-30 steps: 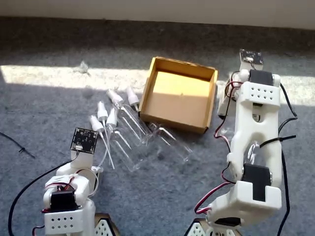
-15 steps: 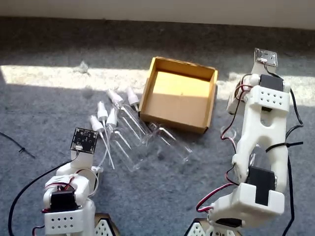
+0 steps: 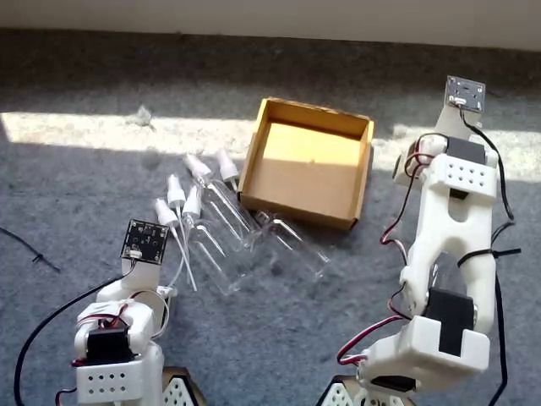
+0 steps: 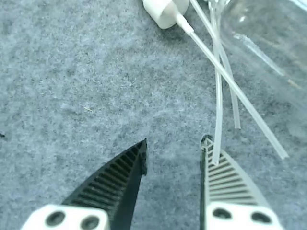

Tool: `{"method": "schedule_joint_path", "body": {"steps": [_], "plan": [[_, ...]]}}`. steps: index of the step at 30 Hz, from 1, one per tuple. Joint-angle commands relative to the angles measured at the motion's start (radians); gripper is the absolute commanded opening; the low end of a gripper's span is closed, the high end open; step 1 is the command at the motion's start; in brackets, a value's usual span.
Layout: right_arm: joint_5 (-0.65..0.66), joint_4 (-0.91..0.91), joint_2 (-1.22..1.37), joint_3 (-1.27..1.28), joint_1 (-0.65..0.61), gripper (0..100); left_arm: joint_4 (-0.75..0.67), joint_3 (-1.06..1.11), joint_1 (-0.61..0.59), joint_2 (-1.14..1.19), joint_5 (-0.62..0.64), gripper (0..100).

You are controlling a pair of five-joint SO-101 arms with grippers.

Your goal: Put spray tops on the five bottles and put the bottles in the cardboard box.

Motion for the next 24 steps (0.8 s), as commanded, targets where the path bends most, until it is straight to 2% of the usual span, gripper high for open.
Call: {"method": "schedule_joint_path", "body": {"steps": [1, 7, 12, 15, 20, 24], "plan": [[-0.006, -0.005, -0.082, 0.013, -0.007, 0.5, 0.002, 0.019, -0.015, -0.008, -0.008, 17], [0.0, -0.091, -0.421, 0.225, -0.031, 0.5, -0.005, 0.019, -0.015, -0.008, -0.021, 17], [0.057, -0.131, -0.657, 0.417, -0.168, 0.5, -0.006, 0.019, -0.018, -0.008, -0.258, 17], [0.075, -0.099, -0.746, 0.478, -0.249, 0.5, -0.046, 0.019, -0.073, -0.008, -0.408, 17], [0.1, -0.053, -0.828, 0.493, -0.361, 0.5, -0.167, -0.048, -0.193, -0.008, -0.414, 17], [0.175, -0.047, -0.901, 0.496, -0.44, 0.5, -0.123, -0.239, -0.274, -0.007, -0.414, 17]]}}
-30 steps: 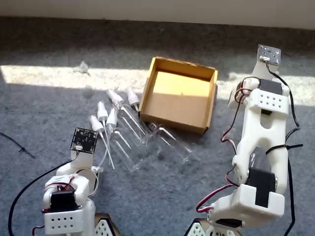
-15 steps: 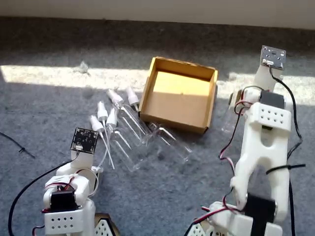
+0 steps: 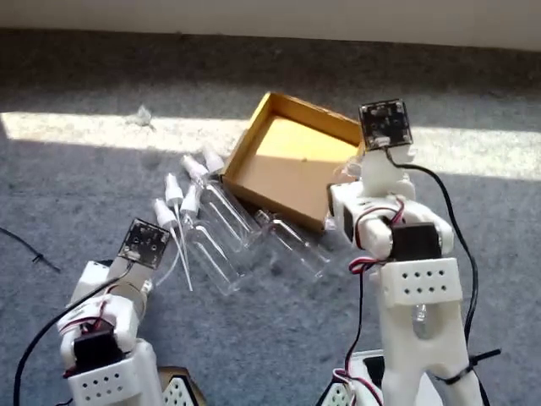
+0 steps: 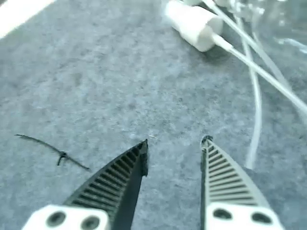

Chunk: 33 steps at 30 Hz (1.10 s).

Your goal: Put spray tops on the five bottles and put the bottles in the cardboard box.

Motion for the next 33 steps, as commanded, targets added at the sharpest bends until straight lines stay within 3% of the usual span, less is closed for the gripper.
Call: {"method": "schedule_joint_path", "body": {"steps": [1, 4, 7, 12, 16, 19, 23, 33], "plan": [[0.043, 0.005, -0.099, -0.008, -0.058, 0.5, 0.038, -0.234, -0.074, -0.001, -0.006, 17], [0.048, 0.024, -0.177, -0.007, -0.056, 0.5, 0.075, -0.39, -0.074, 0.101, -0.006, 17], [0.081, 0.108, -0.249, -0.015, -0.062, 0.5, 0.08, -0.584, -0.077, 0.358, 0.003, 17], [0.238, 0.252, -0.358, -0.002, -0.13, 0.5, 0.1, -1.027, -0.074, 0.944, 0.17, 18], [0.245, 0.295, -0.443, 0.081, -0.131, 0.5, 0.235, -1.405, -0.071, 1.317, 0.293, 18], [0.21, 0.292, -0.466, 0.157, -0.136, 0.5, 0.305, -1.601, -0.071, 1.472, 0.333, 18], [0.18, 0.297, -0.469, 0.216, -0.133, 0.5, 0.327, -1.707, -0.054, 1.569, 0.333, 18], [0.14, 0.338, -0.47, 0.228, -0.137, 0.5, 0.318, -1.719, -0.038, 1.744, 0.333, 18]]}}
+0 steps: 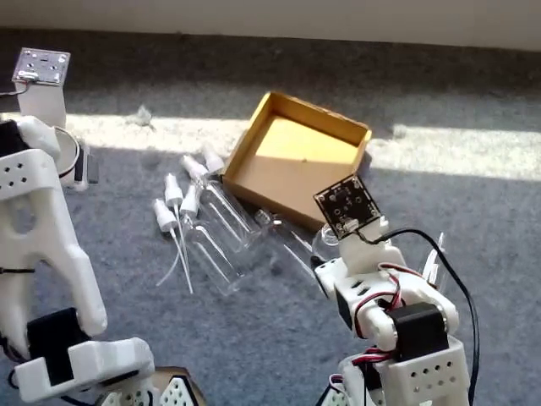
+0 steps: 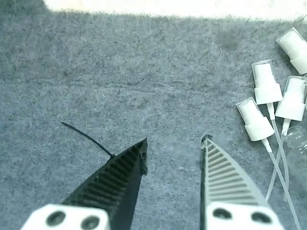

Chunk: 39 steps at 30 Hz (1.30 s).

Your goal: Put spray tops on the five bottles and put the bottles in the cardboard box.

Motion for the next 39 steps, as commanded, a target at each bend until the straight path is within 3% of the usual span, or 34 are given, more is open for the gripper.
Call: {"method": "schedule_joint_path", "body": {"steps": [1, 4, 8, 13, 21, 27, 36, 39], "plan": [[-0.011, 0.01, -0.001, -0.007, -0.004, 0.5, 0.002, -0.047, 0.036, 0.07, 0.014, 18], [-0.012, 0.005, 0.005, -0.012, 0.045, 0.5, 0.0, -0.068, 0.09, 0.111, 0.038, 18], [-0.025, -0.033, 0.01, -0.073, 0.226, 0.5, 0.002, -0.157, 0.166, 0.14, 0.112, 18], [-0.161, -0.074, 0.203, -0.226, 0.308, 0.5, -0.058, -0.34, 0.351, 0.219, 0.124, 18], [-0.204, -0.084, 0.259, -0.272, 0.311, 0.5, -0.077, -0.673, 0.604, 0.565, -0.101, 27], [-0.123, -0.09, 0.196, -0.163, 0.311, 0.5, -0.091, -0.852, 0.605, 0.825, -0.164, 25], [-0.124, -0.188, 0.159, 0.004, 0.311, 0.5, -0.084, -1.11, 0.595, 1.127, -0.16, 25], [-0.124, -0.189, 0.159, 0.004, 0.311, 0.5, -0.084, -1.171, 0.579, 1.193, -0.077, 22]]}}
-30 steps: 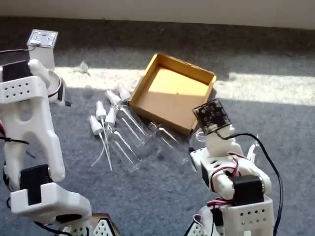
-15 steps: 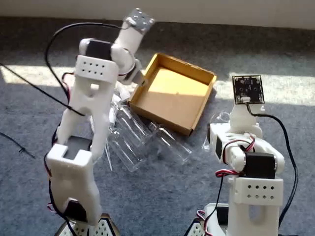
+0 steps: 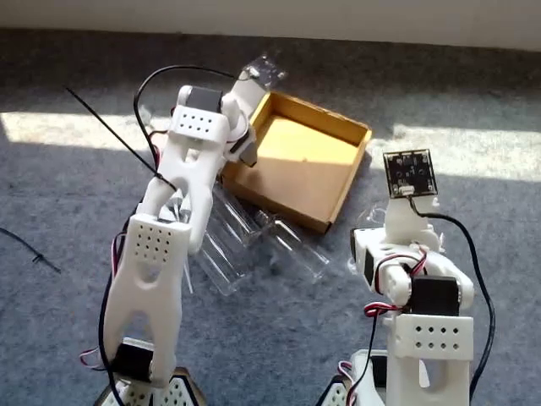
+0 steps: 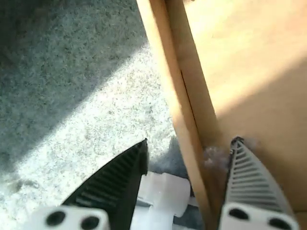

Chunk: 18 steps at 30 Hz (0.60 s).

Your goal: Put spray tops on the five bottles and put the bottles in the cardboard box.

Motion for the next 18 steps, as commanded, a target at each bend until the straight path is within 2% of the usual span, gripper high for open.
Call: {"method": "schedule_joint_path", "body": {"steps": [1, 4, 6, 12, 18], "plan": [[0.009, -0.021, -0.016, -0.007, 0.01, 0.5, -0.006, -0.13, -0.022, 0.056, 0.112, 19], [0.009, -0.021, -0.015, -0.007, 0.01, 0.5, -0.005, -0.18, -0.035, 0.096, 0.213, 10], [0.009, -0.021, -0.015, -0.007, 0.01, 0.5, 0.003, -0.205, -0.042, 0.107, 0.282, 8], [0.009, -0.021, -0.013, -0.007, 0.01, 0.5, 0.147, -0.232, -0.047, 0.111, 0.489, 5], [0.009, -0.019, -0.013, -0.005, 0.01, 0.5, 0.21, -0.231, -0.061, 0.111, 0.69, 5]]}}
